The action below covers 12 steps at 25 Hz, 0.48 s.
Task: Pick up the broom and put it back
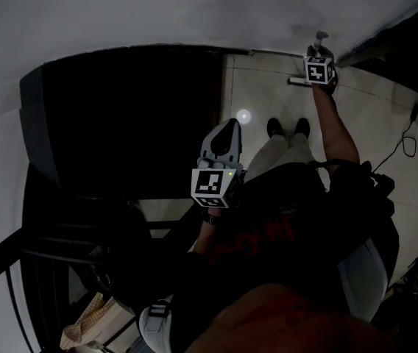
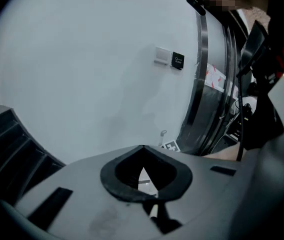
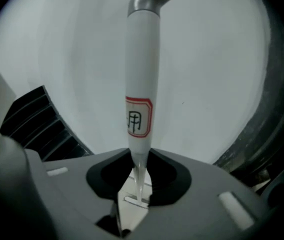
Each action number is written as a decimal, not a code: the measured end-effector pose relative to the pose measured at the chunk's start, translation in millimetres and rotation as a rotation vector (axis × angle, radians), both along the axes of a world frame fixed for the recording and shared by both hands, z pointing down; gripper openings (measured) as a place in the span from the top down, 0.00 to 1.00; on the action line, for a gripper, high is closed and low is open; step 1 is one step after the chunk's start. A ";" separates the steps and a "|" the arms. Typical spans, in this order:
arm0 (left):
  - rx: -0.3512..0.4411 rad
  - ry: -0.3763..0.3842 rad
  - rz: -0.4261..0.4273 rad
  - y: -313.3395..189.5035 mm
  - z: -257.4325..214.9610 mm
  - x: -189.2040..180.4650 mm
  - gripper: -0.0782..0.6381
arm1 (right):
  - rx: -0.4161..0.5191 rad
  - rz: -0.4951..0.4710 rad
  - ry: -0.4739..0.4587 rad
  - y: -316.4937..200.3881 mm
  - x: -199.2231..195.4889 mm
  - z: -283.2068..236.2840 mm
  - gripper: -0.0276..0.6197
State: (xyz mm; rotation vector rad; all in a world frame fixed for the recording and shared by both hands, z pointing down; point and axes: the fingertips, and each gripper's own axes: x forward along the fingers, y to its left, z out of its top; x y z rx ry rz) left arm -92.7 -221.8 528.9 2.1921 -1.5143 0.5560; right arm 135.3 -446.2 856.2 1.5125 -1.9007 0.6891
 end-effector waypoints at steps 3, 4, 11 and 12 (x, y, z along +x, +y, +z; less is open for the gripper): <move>0.019 0.022 0.010 -7.7 -6.3 1.8 0.89 | 0.026 -0.001 -0.037 55.0 -8.4 -30.7 0.82; 0.028 0.028 0.017 -9.8 -9.9 3.4 0.89 | 0.039 -0.002 -0.044 73.2 -8.9 -40.8 0.82; 0.131 0.027 0.118 -15.2 -42.7 17.1 0.88 | 0.218 -0.045 -0.122 141.4 -14.0 -170.4 0.82; 0.150 0.042 0.130 -17.1 -47.5 19.6 0.88 | 0.259 -0.054 -0.136 144.2 -14.6 -197.7 0.82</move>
